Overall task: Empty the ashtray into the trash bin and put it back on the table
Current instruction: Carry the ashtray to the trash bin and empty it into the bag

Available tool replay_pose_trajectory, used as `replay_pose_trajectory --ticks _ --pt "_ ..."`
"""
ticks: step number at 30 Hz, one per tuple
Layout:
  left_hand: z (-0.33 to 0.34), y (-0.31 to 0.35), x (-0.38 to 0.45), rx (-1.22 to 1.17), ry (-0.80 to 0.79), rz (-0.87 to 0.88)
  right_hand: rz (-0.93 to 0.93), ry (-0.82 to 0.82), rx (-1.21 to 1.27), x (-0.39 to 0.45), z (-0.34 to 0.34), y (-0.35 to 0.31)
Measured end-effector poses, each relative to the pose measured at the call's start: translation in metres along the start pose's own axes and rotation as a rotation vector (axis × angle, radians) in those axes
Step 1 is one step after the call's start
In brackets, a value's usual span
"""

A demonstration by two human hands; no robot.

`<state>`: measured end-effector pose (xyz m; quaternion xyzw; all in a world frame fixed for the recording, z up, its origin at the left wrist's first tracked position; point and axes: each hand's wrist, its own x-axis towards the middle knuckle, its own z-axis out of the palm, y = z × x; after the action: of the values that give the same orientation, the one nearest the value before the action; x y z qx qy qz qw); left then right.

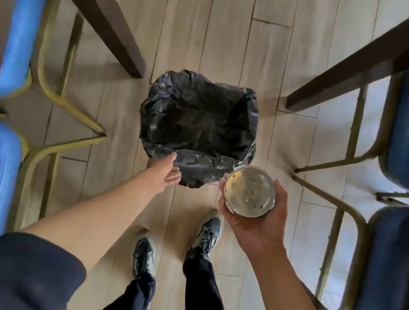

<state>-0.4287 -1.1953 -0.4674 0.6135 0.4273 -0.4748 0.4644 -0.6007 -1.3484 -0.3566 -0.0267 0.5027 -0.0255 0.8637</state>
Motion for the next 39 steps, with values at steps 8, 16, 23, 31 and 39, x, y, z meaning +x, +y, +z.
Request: replay_pose_trajectory --ticks 8,16,23,31,39 --pt "0.021 0.0 0.032 -0.166 0.07 0.087 -0.003 0.029 -0.054 0.03 -0.012 -0.005" --pt "0.021 -0.007 0.042 -0.123 0.101 0.108 -0.021 0.015 -0.07 0.055 0.0 -0.009" --pt "-0.007 -0.049 0.034 -0.119 0.068 0.018 -0.005 0.02 -0.119 0.082 0.006 0.003" --pt "-0.057 -0.122 0.04 -0.095 0.102 -0.072 -0.018 0.131 -0.411 0.11 0.004 0.041" --pt "-0.082 -0.122 0.037 0.232 0.151 -0.02 -0.018 0.193 -0.692 0.137 -0.009 0.074"
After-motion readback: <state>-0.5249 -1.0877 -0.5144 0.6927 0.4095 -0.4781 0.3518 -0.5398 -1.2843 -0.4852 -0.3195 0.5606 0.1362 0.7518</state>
